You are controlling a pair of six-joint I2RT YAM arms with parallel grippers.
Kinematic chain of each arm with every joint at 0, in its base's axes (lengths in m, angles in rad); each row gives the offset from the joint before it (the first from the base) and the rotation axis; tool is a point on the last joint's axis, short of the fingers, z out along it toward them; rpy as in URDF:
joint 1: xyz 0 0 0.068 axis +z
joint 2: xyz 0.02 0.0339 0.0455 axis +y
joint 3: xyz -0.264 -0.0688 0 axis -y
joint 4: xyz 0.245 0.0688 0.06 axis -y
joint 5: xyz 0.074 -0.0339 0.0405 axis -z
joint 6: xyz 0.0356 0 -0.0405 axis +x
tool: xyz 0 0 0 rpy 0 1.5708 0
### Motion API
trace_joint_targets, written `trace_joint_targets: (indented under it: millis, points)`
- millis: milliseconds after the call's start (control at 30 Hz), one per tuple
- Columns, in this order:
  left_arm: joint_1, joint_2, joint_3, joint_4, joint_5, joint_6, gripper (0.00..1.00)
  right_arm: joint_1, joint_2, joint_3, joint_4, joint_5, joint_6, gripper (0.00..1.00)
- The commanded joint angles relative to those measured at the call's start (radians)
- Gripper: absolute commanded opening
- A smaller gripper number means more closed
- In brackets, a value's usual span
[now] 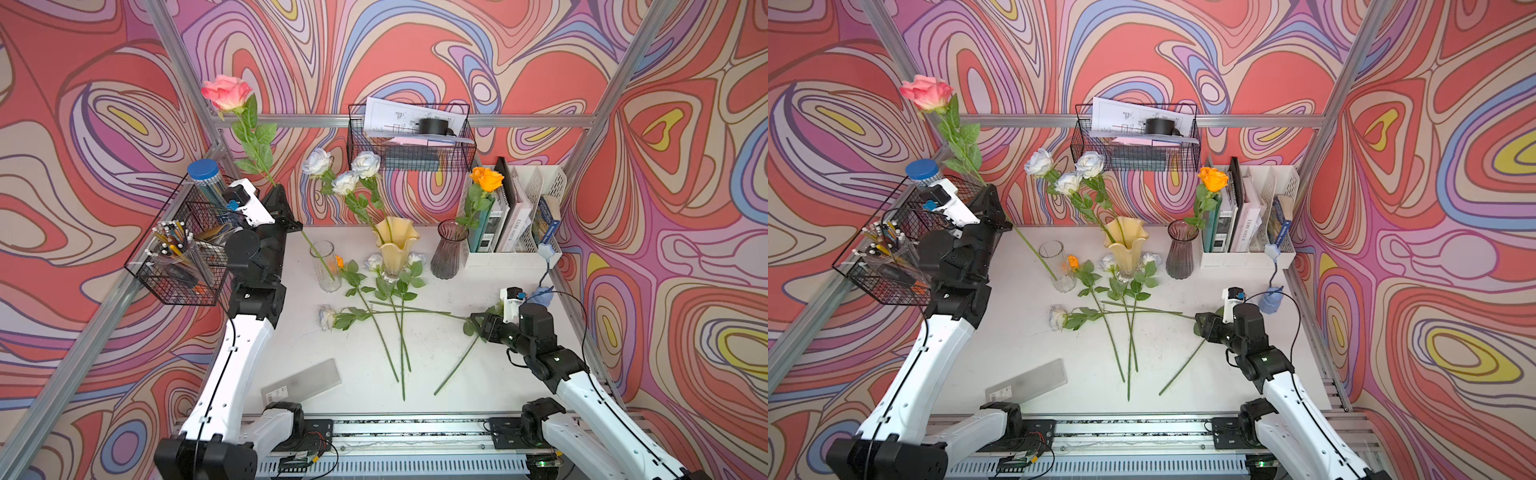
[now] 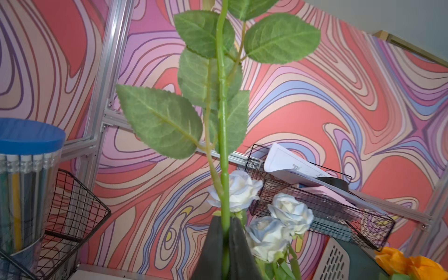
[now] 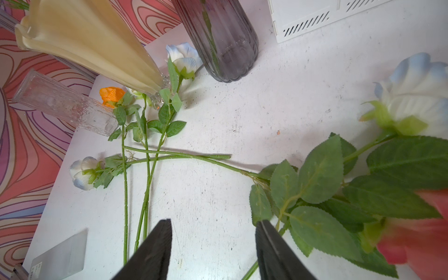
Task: Arrange the flowers in different vases according to their colors
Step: Insert the flower into the vase.
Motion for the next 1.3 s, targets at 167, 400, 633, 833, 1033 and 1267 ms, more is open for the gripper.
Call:
trace_joint_targets:
  millis: [167,400,633,833,1033,1267]
  points:
    - [0.038,0.174,0.095,0.187,0.022,0.025,0.0,-0.006,0.019,0.028,0.051,0.012,-0.01,0.57]
    - [0.049,0.266,0.226,0.169,0.047,0.076,0.0,-0.006,0.097,0.054,0.074,0.018,-0.019,0.57]
    - [0.055,0.33,0.281,0.171,0.034,0.157,0.0,-0.006,0.166,0.062,0.117,0.015,-0.025,0.57]
    - [0.057,0.408,0.292,0.229,0.05,0.18,0.0,-0.005,0.213,0.082,0.139,0.011,-0.042,0.58]
    - [0.057,0.456,0.216,0.318,0.078,0.172,0.0,-0.006,0.234,0.074,0.158,0.01,-0.052,0.59]
    - [0.027,0.427,0.052,0.402,0.119,0.166,0.22,-0.005,0.23,0.073,0.161,0.004,-0.055,0.6]
